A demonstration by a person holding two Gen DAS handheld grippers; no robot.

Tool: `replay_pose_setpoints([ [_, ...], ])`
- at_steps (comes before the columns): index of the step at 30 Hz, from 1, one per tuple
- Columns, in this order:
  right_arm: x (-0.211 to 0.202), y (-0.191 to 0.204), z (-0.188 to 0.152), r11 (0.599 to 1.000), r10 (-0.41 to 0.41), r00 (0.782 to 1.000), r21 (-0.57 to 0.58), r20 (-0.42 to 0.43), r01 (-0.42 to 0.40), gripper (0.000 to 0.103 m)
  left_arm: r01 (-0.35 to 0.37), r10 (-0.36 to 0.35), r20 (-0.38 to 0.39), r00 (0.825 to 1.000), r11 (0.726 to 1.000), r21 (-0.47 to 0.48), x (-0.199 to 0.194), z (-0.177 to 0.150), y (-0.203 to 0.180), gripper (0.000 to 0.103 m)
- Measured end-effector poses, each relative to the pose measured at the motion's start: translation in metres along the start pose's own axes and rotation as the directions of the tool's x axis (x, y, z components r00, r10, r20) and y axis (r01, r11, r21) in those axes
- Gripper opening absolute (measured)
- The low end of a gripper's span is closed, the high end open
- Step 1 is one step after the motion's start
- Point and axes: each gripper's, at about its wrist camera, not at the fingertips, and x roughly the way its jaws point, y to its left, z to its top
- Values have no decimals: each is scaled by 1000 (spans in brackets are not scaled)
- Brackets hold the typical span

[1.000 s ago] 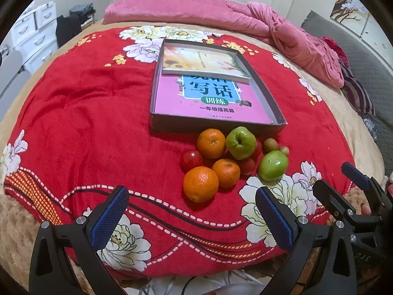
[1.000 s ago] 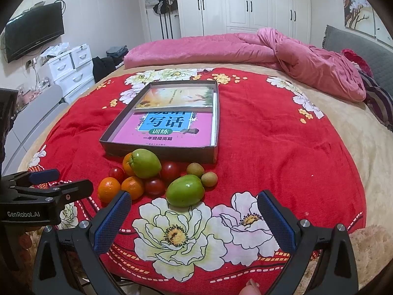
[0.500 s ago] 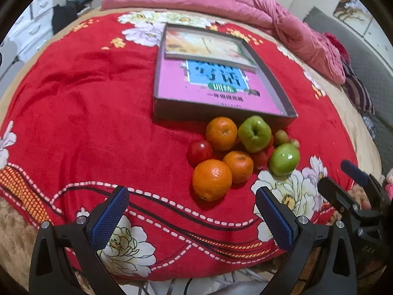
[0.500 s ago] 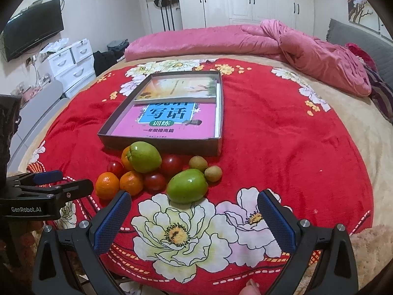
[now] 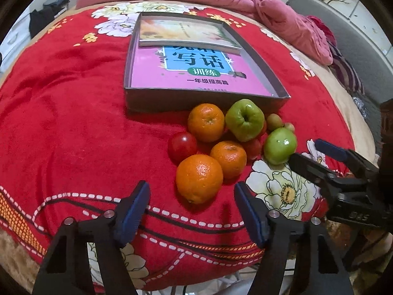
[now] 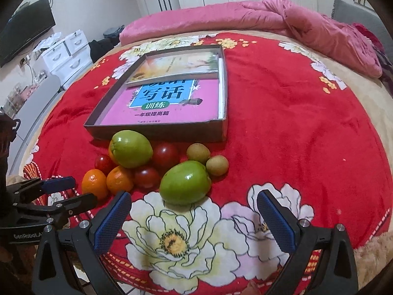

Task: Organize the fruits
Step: 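Grasp the large green guava with the right tool while the left tool grasps an orange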

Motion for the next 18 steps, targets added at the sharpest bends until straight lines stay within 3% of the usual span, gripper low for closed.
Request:
replay_pose_setpoints([
  [6,20,5,3,999,13,998,-42,-55,-15,78,20,-20,-5,1000,1000,-7,5,4,4,68],
  [13,34,14,6,995,-9,998,-105,-64,3,65,28,-28,-20,999,1000,-3,11,5,4,68],
  [15,37,17,6,992,-17,997,-126,-69,8,57,30,-30,-24,999,1000,-3,13,6,4,68],
  [18,41,19,6,988,-31,997,-150,-65,21,56,34,-34,-26,999,999,-4,16,7,4,66],
])
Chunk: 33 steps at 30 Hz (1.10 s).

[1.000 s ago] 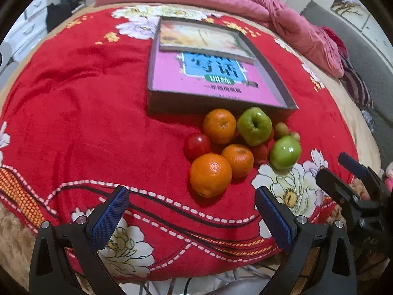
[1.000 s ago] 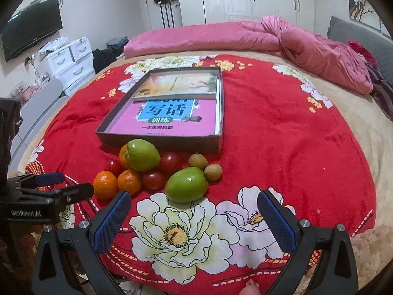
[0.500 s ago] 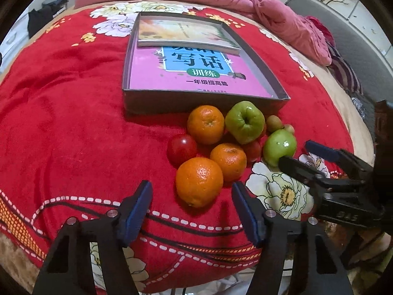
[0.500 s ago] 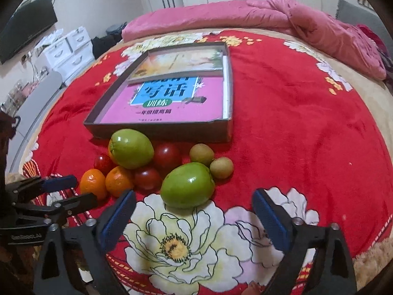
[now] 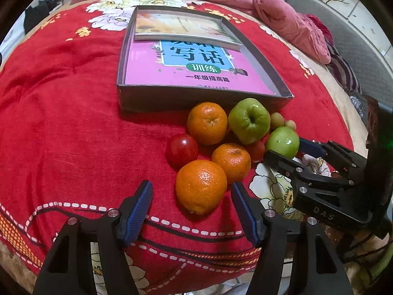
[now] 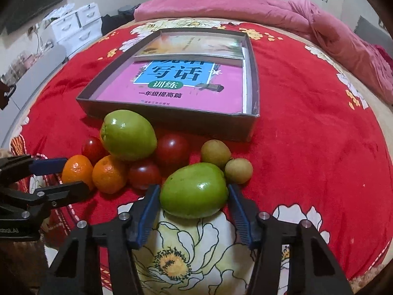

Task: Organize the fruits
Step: 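Grasp the large green guava with the right tool while the left tool grasps an orange, then carry the guava in the right tool and the orange in the left tool over the tray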

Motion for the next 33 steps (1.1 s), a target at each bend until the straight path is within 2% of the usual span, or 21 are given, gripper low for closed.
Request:
replay_pose_setpoints([
  [1,-1,1,0,1000,-2,1000,-8,8,2,56,2,-2,0,1000,1000,1,0,0,0,59],
  [6,-4,-3,0,999,33,999,11,21,-34,56,22,-22,-4,1000,1000,8,5,2,-1,53],
  [9,-9,-6,0,998,55,998,33,37,-56,56,59,-58,-8,998,998,7,6,4,-1,43],
  [13,-20,-12,-1,992,104,992,70,71,-109,56,60,-60,-6,998,998,17,5,4,-2,42],
  [25,-33,-20,1,978,166,979,108,121,-179,56,73,-74,40,996,997,10,-23,2,-4,42],
  [33,-44,-25,4,979,149,975,115,165,-169,56,68,-68,99,993,998,1,-42,16,-1,42],
])
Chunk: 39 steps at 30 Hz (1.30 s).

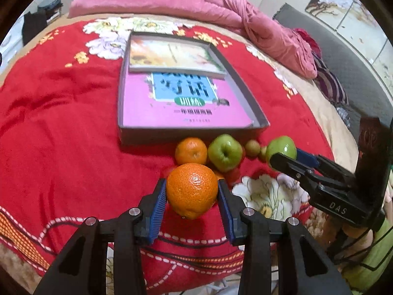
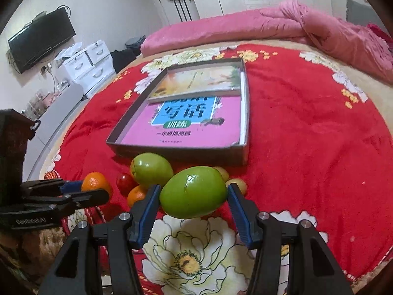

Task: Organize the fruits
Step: 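Carry the guava in the right tool and the orange in the left tool over the tray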

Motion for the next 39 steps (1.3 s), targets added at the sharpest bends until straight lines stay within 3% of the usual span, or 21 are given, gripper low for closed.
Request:
replay_pose_setpoints([
  [10,-8,-4,20,1000,8,997,3,75,-8,56,-36,38,71,997,999,-29,-3,38,13,42],
  [21,-5,-13,42,1000,-4,992,-1,125,4,56,-68,69,92,993,998,-18,15,62,7,42],
  [39,31,-11,57,997,-24,995,-72,94,31,56,-165,160,72,985,983,78,61,74,7,42],
])
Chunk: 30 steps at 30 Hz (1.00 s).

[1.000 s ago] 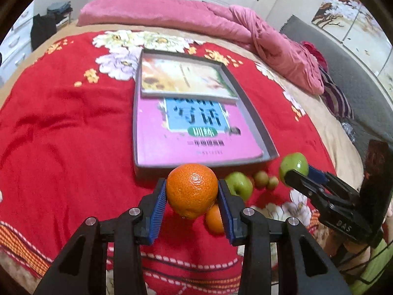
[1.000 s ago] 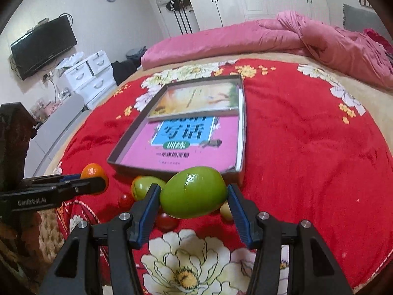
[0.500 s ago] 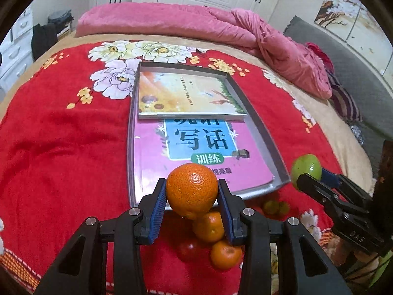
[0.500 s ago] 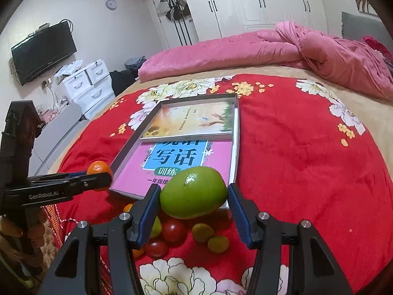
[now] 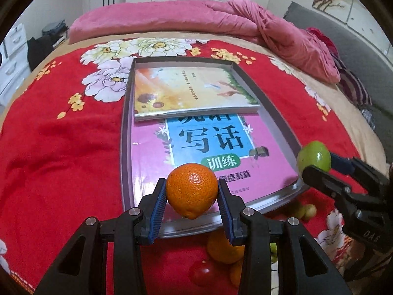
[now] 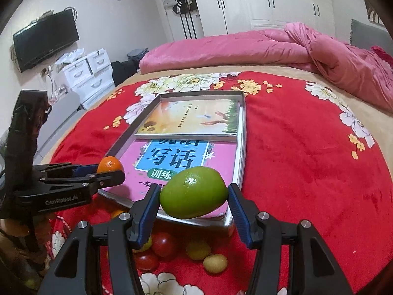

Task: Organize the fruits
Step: 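Carry the guava in the right tool and the orange in the left tool over the tray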

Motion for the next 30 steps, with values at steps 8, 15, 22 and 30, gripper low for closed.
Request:
replay_pose_setpoints([
  [8,17,3,3,1000,-15,1000,-20,-27,15,56,19,-18,-37,999,1000,13,9,-4,1,42],
  [15,30,6,2,999,-10,998,-38,-56,8,56,25,-25,-41,999,1000,6,10,-5,2,42],
  [22,38,5,-2,999,-19,996,-48,-88,15,56,35,-36,-46,998,999,-12,10,-5,4,42],
  [30,40,7,-4,996,-40,994,-80,-99,32,56,41,-42,-50,998,999,-21,11,-5,5,44],
])
